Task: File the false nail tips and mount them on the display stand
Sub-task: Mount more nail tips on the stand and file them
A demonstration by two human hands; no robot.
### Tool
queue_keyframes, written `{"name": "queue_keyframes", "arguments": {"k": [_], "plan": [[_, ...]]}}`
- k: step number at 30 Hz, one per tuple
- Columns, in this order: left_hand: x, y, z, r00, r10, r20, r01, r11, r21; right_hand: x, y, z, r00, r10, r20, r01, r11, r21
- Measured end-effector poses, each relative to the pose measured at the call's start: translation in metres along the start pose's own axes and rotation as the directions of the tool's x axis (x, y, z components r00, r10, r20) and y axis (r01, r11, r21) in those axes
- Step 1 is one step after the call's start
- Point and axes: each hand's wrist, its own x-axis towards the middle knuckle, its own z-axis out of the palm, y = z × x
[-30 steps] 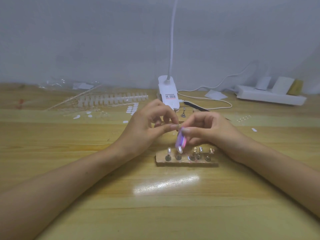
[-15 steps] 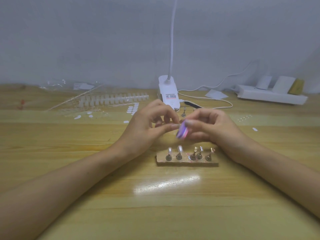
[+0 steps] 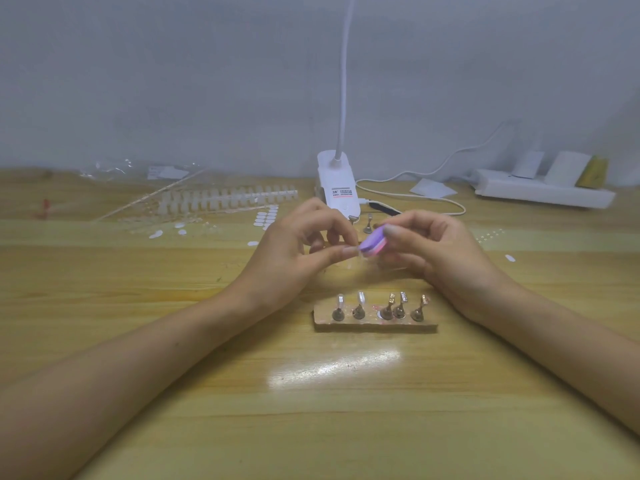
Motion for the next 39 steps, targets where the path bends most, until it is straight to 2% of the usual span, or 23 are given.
{"name": "queue_keyframes", "arguments": {"k": [3, 4, 6, 7, 10, 14, 17, 18, 21, 24, 25, 28, 31, 35, 39], "plan": [[0.0003, 0.0002, 0.0002, 1.000, 0.000, 0.004, 0.000, 1.000, 0.005, -0.0014, -0.0009, 0.0010, 0.990, 0.024, 0.136, -0.013, 0.996, -0.083], [0.0002, 0.0005, 0.0002, 1.000, -0.001, 0.005, 0.001, 1.000, 0.007, -0.0013, 0.0005, 0.0011, 0.990, 0.018, 0.139, -0.006, 0.996, -0.086], [-0.0002, 0.0013, 0.0003, 1.000, -0.010, 0.009, 0.010, 1.000, 0.001, 0.0000, 0.0007, -0.0004, 1.000, -0.007, 0.025, 0.008, 1.000, -0.007], [-0.0004, 0.0014, 0.0001, 1.000, -0.013, 0.011, 0.013, 1.000, 0.000, 0.0010, 0.0010, -0.0017, 1.000, -0.007, 0.011, 0.007, 1.000, 0.013], [-0.0007, 0.0018, 0.0003, 1.000, -0.006, 0.008, 0.005, 1.000, 0.012, -0.0011, 0.0007, 0.0005, 0.987, 0.004, 0.161, 0.007, 0.997, -0.070], [-0.0006, 0.0028, 0.0006, 1.000, -0.009, 0.022, 0.009, 1.000, 0.004, 0.0010, 0.0019, -0.0037, 0.999, -0.034, 0.029, 0.033, 0.999, 0.040], [-0.0008, 0.0030, 0.0008, 1.000, 0.009, 0.008, -0.009, 1.000, 0.014, -0.0015, 0.0011, 0.0001, 0.985, 0.010, 0.173, 0.006, 0.995, -0.095], [-0.0008, 0.0032, 0.0009, 1.000, 0.009, 0.005, -0.009, 1.000, 0.011, -0.0013, 0.0020, 0.0007, 0.987, -0.002, 0.160, 0.016, 0.996, -0.084], [-0.0006, 0.0036, 0.0012, 1.000, -0.004, 0.008, 0.004, 1.000, 0.002, 0.0011, 0.0016, -0.0027, 1.000, -0.019, 0.006, 0.018, 0.999, 0.033], [-0.0003, 0.0043, 0.0012, 1.000, 0.008, -0.004, -0.008, 1.000, 0.014, -0.0010, -0.0006, 0.0001, 0.984, 0.029, 0.177, -0.012, 0.996, -0.094], [-0.0004, 0.0047, 0.0010, 1.000, 0.010, -0.005, -0.010, 1.000, 0.016, -0.0011, 0.0001, 0.0010, 0.981, 0.025, 0.190, -0.007, 0.995, -0.095], [-0.0012, 0.0045, 0.0009, 1.000, 0.003, 0.006, -0.003, 1.000, 0.004, 0.0013, -0.0005, -0.0014, 0.997, 0.016, 0.080, -0.015, 1.000, -0.004], [-0.0009, 0.0038, 0.0010, 1.000, -0.006, 0.009, 0.006, 1.000, 0.009, 0.0001, -0.0008, 0.0005, 0.981, 0.045, 0.189, -0.025, 0.994, -0.104], [-0.0013, 0.0040, 0.0007, 1.000, 0.003, 0.016, -0.003, 1.000, 0.002, 0.0030, 0.0007, -0.0039, 0.996, 0.027, 0.082, -0.027, 1.000, -0.001], [-0.0023, 0.0029, 0.0010, 1.000, -0.007, 0.020, 0.007, 1.000, -0.013, 0.0045, -0.0015, -0.0052, 0.990, 0.057, 0.129, -0.060, 0.998, 0.022]]}}
